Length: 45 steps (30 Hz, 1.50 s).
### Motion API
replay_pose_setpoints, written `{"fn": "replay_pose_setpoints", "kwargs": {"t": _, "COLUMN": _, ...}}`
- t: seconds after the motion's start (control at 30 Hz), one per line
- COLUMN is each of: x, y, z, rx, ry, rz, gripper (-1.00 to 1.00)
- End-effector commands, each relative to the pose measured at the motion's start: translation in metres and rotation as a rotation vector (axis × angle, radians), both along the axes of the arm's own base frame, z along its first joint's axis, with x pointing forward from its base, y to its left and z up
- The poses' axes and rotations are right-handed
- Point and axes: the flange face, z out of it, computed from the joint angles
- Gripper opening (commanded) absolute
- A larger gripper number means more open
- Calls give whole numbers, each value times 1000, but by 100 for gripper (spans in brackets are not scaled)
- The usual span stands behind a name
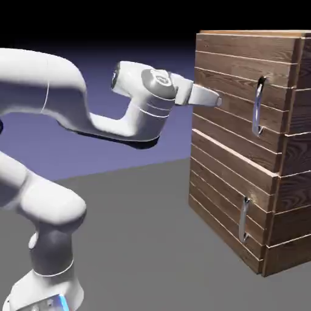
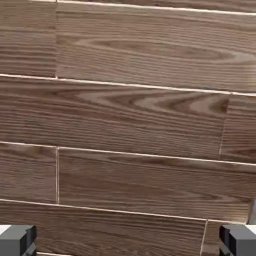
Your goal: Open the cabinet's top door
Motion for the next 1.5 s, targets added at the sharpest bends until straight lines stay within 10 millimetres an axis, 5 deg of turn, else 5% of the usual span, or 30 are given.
{"fn": "replay_pose_setpoints", "kwargs": {"t": 0.0, "x": 1, "y": -3, "z": 0, "rx": 3, "ry": -13, "rz": -1, "gripper": 0}}
{"fn": "replay_pose_setpoints", "kwargs": {"t": 0.8, "x": 42, "y": -96, "z": -38, "rx": 77, "ry": -252, "rz": -3, "gripper": 0}}
{"fn": "replay_pose_setpoints", "kwargs": {"t": 1.0, "x": 92, "y": -94, "z": -38, "rx": 77, "ry": -252, "rz": -3, "gripper": 0}}
{"fn": "replay_pose_setpoints", "kwargs": {"t": 1.03, "x": 92, "y": -94, "z": -38, "rx": 77, "ry": -252, "rz": -3, "gripper": -100}}
{"fn": "replay_pose_setpoints", "kwargs": {"t": 1.47, "x": 7, "y": -57, "z": -38, "rx": 50, "ry": -259, "rz": -217, "gripper": -100}}
